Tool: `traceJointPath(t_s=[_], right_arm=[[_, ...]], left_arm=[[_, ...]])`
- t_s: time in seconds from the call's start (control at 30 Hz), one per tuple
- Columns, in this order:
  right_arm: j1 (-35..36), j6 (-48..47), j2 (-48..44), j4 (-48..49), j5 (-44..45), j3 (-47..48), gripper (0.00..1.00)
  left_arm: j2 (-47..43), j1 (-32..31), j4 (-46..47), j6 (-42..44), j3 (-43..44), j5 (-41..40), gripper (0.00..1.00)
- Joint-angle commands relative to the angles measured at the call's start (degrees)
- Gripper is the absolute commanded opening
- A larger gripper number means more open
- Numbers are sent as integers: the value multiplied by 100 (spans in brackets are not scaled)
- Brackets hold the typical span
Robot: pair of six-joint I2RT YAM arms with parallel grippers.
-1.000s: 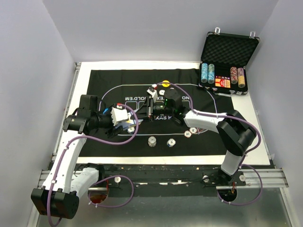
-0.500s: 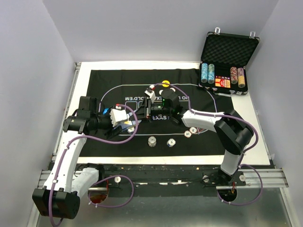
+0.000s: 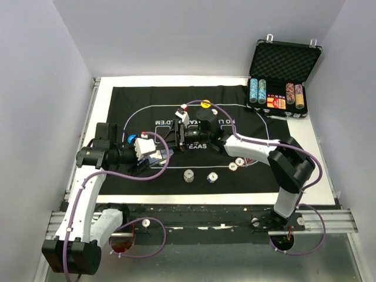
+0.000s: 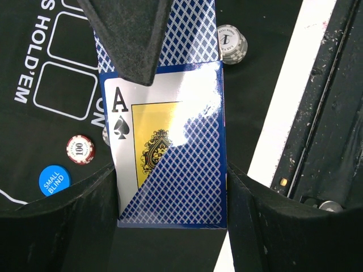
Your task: Distribute texas hold em gaming equipment
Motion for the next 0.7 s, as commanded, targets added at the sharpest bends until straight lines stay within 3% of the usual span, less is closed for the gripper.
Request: traceJointPath(t_s=[0.0,0.37,0.67], right_arm=[[-37,-522,-271,-581,-185,47,67],[-371,-1418,-649,-1803,-35,11,68],[-345,-1639,-491,-2190,-53,310,59]], left_arm=[[-237,56,-201,243,-17,332,44],[-299,82,-448,376,-35,236,44],[-316,74,-246,384,-105,-151,45]])
